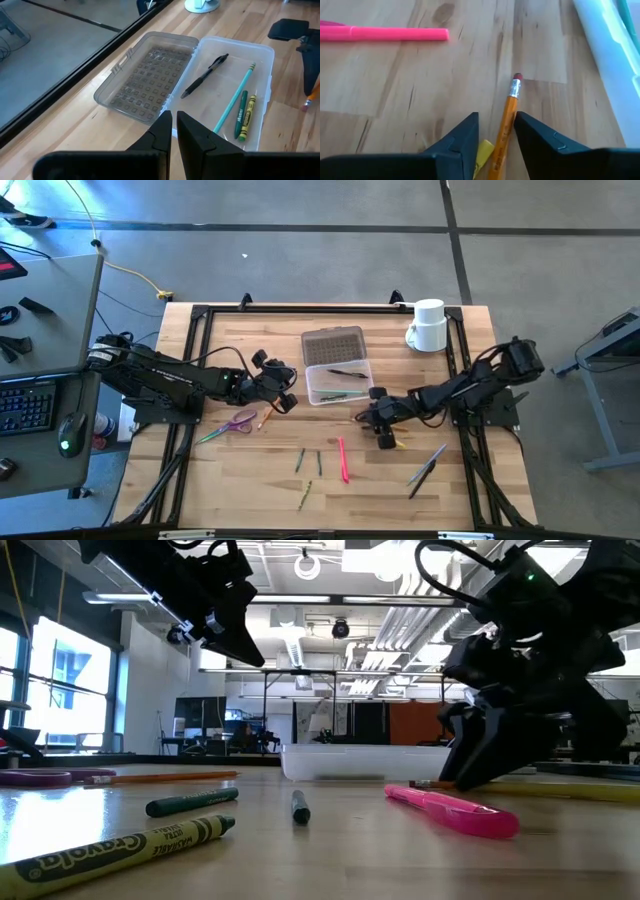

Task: Pick & place school supplies into a supply box
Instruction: Put the right orange pencil into the gray supply box

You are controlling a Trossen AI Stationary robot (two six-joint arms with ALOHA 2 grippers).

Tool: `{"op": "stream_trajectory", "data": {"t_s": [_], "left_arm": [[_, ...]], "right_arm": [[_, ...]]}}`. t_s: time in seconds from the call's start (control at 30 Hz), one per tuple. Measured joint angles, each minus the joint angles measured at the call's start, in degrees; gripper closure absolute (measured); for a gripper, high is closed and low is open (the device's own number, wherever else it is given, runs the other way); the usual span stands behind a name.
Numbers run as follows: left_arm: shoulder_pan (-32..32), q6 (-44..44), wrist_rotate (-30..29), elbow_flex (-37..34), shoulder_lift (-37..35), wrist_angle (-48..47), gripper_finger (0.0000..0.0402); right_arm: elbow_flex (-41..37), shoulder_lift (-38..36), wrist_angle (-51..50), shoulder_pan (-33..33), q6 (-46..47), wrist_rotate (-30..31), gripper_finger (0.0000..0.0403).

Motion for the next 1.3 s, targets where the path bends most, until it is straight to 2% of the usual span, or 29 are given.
{"op": "stream_trajectory", "data": {"t_s": [0.5,1.0,1.1,1.2,1.3], "left_arm": [[0.0,0.4,0.0,0.0,0.0,0.04,0.0339],[0.0,1.75,-0.02,0.0,0.0,0.2,0.0339],[0.0,1.73,-0.02,0.0,0.0,0.2,0.0339],[0.0,1.73,-0.02,0.0,0.0,0.22,0.0339],[0.0,1.73,-0.02,0.0,0.0,0.22,0.0339]], "right_arm": [[0.08,1.25,1.62,0.02,8.13,3.93,0.0395],[0.01,1.14,20.52,0.01,7.35,0.34,0.0397],[2.4,-0.09,17.5,0.01,4.63,1.6,0.04],[8.0,-0.68,8.64,0.01,1.11,3.94,0.04],[15.88,-0.53,-2.0,0.01,-7.15,7.37,0.0399]]}}
